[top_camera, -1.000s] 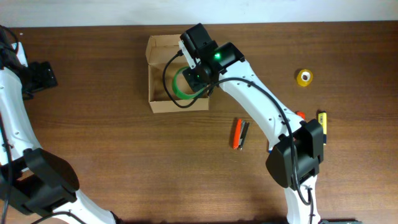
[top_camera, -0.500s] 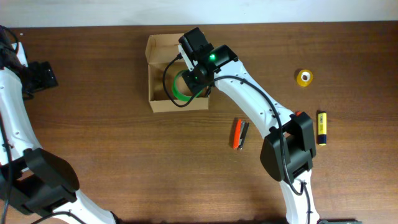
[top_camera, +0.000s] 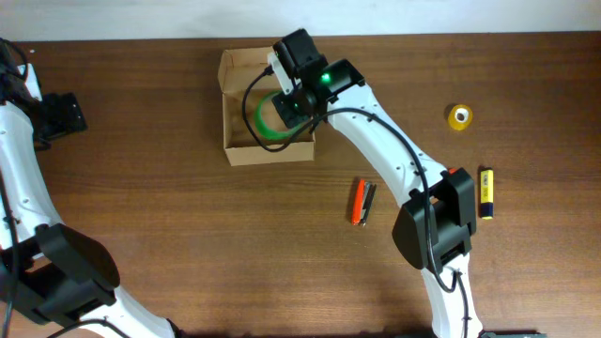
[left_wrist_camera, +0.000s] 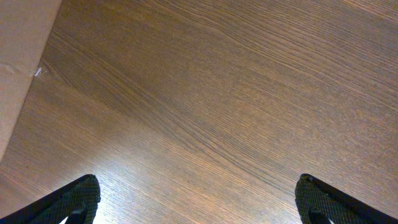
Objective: Pack container
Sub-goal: 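Carry the green tape roll over the box and lower it inside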
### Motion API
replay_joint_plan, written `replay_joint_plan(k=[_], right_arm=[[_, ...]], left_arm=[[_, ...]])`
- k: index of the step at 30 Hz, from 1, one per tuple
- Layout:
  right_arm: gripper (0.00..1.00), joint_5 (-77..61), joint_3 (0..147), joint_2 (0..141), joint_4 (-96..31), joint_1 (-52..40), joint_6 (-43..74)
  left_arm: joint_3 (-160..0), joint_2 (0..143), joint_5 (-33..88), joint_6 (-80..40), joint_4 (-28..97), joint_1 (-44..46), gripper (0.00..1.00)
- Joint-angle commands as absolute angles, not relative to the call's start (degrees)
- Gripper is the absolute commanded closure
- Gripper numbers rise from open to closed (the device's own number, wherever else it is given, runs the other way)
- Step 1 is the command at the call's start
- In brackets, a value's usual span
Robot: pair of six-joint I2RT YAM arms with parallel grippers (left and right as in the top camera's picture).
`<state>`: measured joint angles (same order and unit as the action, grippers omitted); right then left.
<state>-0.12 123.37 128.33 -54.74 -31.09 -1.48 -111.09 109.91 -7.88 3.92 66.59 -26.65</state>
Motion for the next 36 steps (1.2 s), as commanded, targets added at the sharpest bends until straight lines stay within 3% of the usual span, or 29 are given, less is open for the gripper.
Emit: replay_joint_plan(k=[1, 36], right_arm=[[0.96, -1.89, 126.52, 126.61, -54.28, -30.83, -1.54], [0.96, 0.73, 125.58, 136.29, -57.63, -28.21, -1.06]], left_arm=[[-110.54, 109.49, -7.27, 5.04, 66.61, -26.70, 0.00], [-110.54, 109.49, -7.27, 5.04, 66.61, -26.70, 0.00]])
